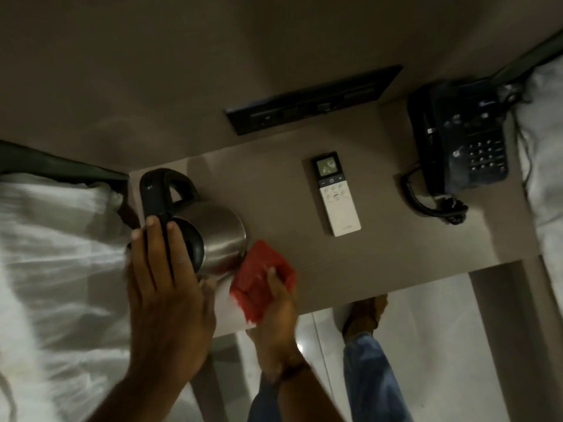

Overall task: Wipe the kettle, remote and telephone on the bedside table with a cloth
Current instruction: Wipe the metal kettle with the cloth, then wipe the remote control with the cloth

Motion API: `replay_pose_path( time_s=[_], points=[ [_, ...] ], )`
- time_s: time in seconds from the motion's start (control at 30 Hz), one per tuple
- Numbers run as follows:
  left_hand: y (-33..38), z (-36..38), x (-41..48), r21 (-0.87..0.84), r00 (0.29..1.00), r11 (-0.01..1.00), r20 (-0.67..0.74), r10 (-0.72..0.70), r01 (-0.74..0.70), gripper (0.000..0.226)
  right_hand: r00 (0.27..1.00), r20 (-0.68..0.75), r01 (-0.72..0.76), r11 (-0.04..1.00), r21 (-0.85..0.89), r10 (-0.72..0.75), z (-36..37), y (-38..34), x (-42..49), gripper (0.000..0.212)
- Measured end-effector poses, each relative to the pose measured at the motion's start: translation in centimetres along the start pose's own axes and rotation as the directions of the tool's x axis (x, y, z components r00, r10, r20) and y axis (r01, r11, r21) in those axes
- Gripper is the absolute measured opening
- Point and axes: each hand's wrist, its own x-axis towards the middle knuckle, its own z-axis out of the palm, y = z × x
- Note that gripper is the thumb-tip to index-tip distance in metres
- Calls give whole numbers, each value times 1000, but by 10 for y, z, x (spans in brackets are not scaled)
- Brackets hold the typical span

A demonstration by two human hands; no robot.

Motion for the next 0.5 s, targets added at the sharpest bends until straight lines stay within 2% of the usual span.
replay_pose_path(
  time_s=[0.07, 0.13, 0.2, 0.27, 0.3, 0.37, 0.43, 0.5],
  points=[
    [13, -8, -9, -54, 998, 999, -62, -3, 0, 104, 996, -70, 58, 996, 71, -53, -32, -29, -16, 63],
    [48, -8, -19, -187, 993, 981, -118, 30, -51, 105, 983, -80, 168, 986, -15, -168, -55, -82, -26, 66],
    [96, 8, -25, -332, 998, 942, -57, 27, -44, 105, 940, -32, 329, 928, -172, -339, -69, -137, -27, 67],
    [144, 36, -17, -464, 997, 883, 54, -45, 65, 106, 873, 50, 471, 812, -345, -485, -73, -186, -11, 47],
    [164, 53, -5, -493, 992, 863, 107, -70, 114, 107, 837, 111, 526, 732, -434, -536, -70, -206, 4, 37],
    [196, 86, 23, -491, 981, 858, 185, -65, 150, 114, 754, 260, 611, 498, -615, -603, -59, -232, 39, 37],
    [216, 111, 49, -477, 980, 866, 190, -66, 151, 124, 700, 410, 630, 237, -739, -584, -44, -245, 68, 46],
    [227, 132, 65, -480, 980, 859, 162, -113, 178, 131, 631, 542, 621, -57, -781, -555, -34, -248, 95, 58]
  ],
)
